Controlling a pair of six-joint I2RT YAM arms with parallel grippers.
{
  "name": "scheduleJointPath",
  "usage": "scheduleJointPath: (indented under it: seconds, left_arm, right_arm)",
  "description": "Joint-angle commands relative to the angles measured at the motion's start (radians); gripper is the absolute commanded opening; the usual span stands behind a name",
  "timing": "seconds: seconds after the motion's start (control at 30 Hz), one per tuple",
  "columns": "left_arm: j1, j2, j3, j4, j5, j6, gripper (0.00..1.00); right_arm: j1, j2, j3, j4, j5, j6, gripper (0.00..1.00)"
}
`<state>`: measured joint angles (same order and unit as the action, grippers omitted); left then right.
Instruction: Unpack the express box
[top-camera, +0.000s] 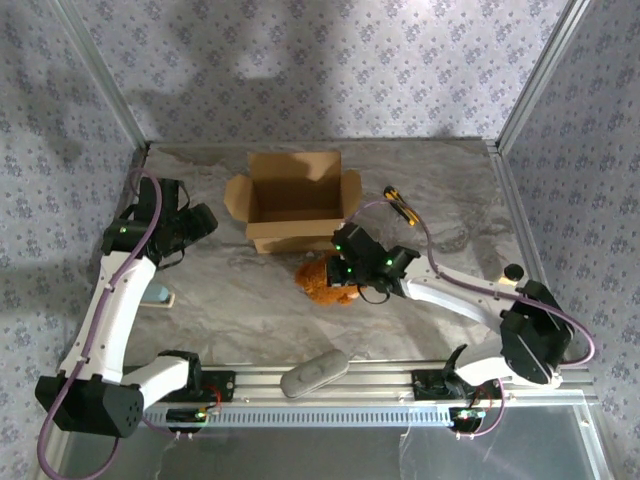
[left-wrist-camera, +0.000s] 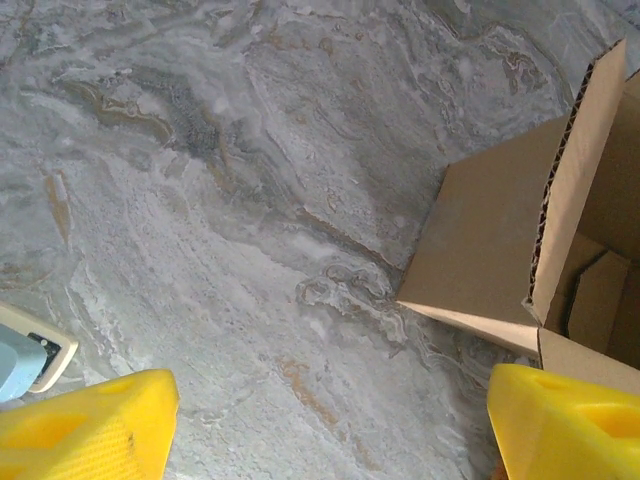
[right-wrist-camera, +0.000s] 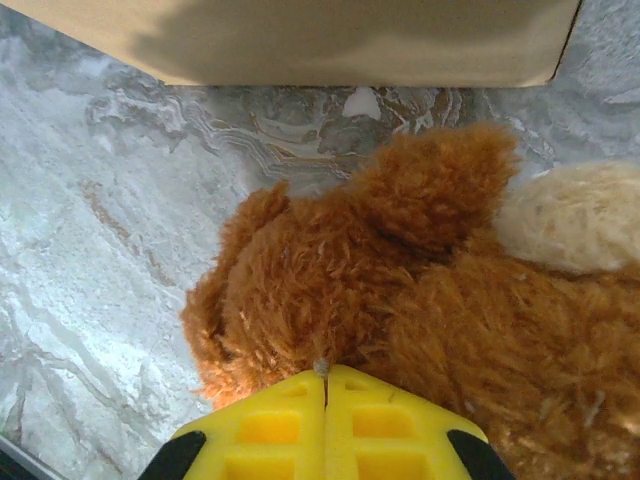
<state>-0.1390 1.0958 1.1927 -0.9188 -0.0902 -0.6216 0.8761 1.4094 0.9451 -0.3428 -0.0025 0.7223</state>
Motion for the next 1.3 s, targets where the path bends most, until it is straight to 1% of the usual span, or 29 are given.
scheduleJointPath:
  seconds: [0.0,0.03,0.1,0.13,0.17,0.2,0.23,0.3,0.47,0.53,0.6,0.67,0.77,0.9,0.93,0.97,1.07,1.1,1.13,1.27]
  left_arm:
    - [0.004,-0.001,0.043,0.022,-0.029,0.014,0.82]
    - [0.004,0.002,0.046,0.021,-0.029,0.016,0.82]
    - [0.004,0.007,0.048,0.024,-0.023,0.017,0.81]
    - [0.004,0.009,0.048,0.026,-0.02,0.017,0.82]
    - [0.004,0.01,0.047,0.028,-0.019,0.018,0.82]
    - [0.004,0.012,0.045,0.029,-0.019,0.019,0.82]
    - [0.004,0.012,0.041,0.031,-0.019,0.019,0.82]
    - [0.003,0.01,0.035,0.032,-0.017,0.021,0.82]
    - [0.003,0.0,0.027,0.032,-0.012,0.032,0.82]
    - [0.004,-0.009,0.021,0.032,-0.014,0.037,0.82]
    - [0.003,-0.016,0.016,0.031,-0.014,0.044,0.82]
    - [0.004,-0.023,0.013,0.031,-0.016,0.055,0.82]
    - [0.003,-0.02,0.02,0.028,-0.019,0.076,0.84]
    - [0.004,0.018,0.051,0.023,-0.012,0.101,0.85]
    - [0.003,0.029,0.057,0.027,-0.01,0.114,0.85]
    - [0.004,0.036,0.058,0.031,-0.012,0.13,0.85]
    - [0.005,0.051,0.059,0.03,-0.085,0.172,0.87]
    - [0.009,0.053,0.056,0.038,-0.121,0.18,0.92]
    - [0.019,0.055,0.06,0.045,-0.143,0.185,0.99]
    - [0.055,0.065,0.052,0.107,-0.148,0.189,1.0]
  right_arm:
    - [-0.007,0.023,0.021,0.027,-0.03,-0.022,0.0]
    - [-0.007,0.028,0.024,0.019,-0.023,-0.018,0.0]
    - [-0.007,0.033,0.028,0.0,-0.01,-0.015,0.06]
    - [-0.006,0.031,0.029,-0.009,-0.001,-0.014,0.07]
    - [-0.006,0.027,0.027,-0.021,0.01,-0.011,0.12]
    - [-0.005,0.022,0.026,-0.03,0.021,-0.006,0.19]
    - [-0.006,0.016,0.025,-0.038,0.029,-0.002,0.23]
    - [-0.004,-0.006,0.019,-0.046,0.047,0.012,0.35]
    - [0.011,-0.084,0.02,-0.092,0.094,0.033,0.42]
    - [0.017,-0.122,0.021,-0.133,0.125,0.045,0.48]
    - [0.017,-0.174,0.019,-0.184,0.152,0.056,0.57]
    - [0.015,-0.228,0.016,-0.242,0.181,0.068,0.7]
    - [0.002,-0.312,0.02,-0.344,0.233,0.074,0.85]
    - [-0.055,-0.424,0.032,-0.414,0.287,0.029,0.93]
    - [-0.076,-0.445,0.031,-0.409,0.305,0.001,0.98]
    - [-0.102,-0.457,0.028,-0.396,0.316,-0.031,1.0]
    - [-0.233,-0.445,0.081,-0.406,0.324,-0.101,1.0]
    - [-0.273,-0.437,0.101,-0.401,0.324,-0.147,1.0]
    - [-0.307,-0.43,0.118,-0.391,0.333,-0.188,1.0]
    - [-0.427,-0.417,0.113,-0.28,0.347,-0.306,1.0]
